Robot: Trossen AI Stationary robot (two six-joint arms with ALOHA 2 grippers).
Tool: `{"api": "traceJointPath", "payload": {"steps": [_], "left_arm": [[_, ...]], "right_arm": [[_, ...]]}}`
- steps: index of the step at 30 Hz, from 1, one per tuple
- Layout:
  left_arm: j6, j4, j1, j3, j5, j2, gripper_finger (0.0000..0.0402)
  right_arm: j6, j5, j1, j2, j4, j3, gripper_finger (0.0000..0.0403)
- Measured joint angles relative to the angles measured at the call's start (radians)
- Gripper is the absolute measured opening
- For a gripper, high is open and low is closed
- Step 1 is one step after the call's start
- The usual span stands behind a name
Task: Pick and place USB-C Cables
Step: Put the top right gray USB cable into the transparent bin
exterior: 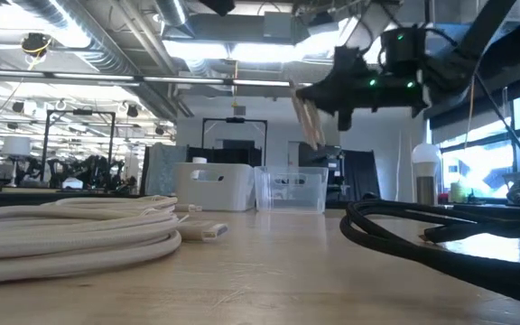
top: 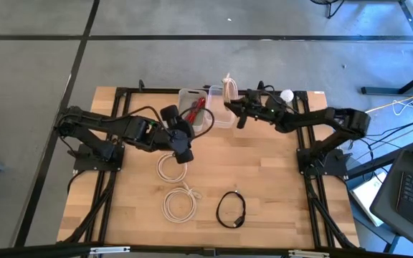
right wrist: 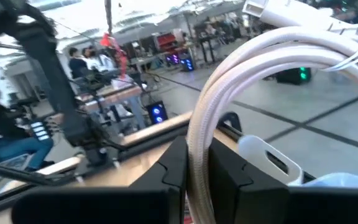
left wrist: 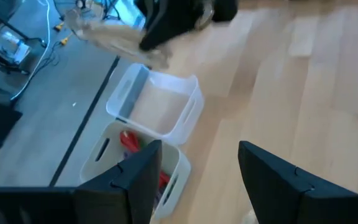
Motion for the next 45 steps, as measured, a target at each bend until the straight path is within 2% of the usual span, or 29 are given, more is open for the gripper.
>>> {"api": "traceJointPath", "payload": {"steps": [4, 8, 16, 30, 37, 39, 45], "left_arm": [[0.022, 0.028, 0.013, 0.0, 0.017, 0.0, 0.0207], [0.022, 0.025, 0.017, 0.0, 0.034, 0.0, 0.0207], [0.017, 0.02, 0.017, 0.0, 0.049, 0.0, 0.0207], [0.013, 0.02, 0.017, 0.0, 0.05, 0.0, 0.0207], [0.01, 0.02, 0.017, 0.0, 0.05, 0.0, 0.0207], [0.01, 0.02, 0.017, 0.0, 0.05, 0.0, 0.0207], [0.009, 0.02, 0.017, 0.0, 0.05, 0.0, 0.0207]], "right_arm": [[0.022, -0.007, 0.001, 0.119, 0.035, 0.04, 0.0039], [0.07, -0.068, 0.001, 0.256, 0.176, 0.09, 0.0039], [0.078, -0.072, 0.001, 0.438, 0.209, 0.187, 0.0039], [0.124, -0.093, -0.042, 0.59, 0.228, 0.242, 0.0039], [0.126, -0.125, -0.056, 0.605, 0.249, 0.243, 0.004], [0.126, -0.125, -0.056, 0.607, 0.268, 0.243, 0.0064], [0.129, -0.128, -0.055, 0.607, 0.313, 0.243, 0.0189]]}}
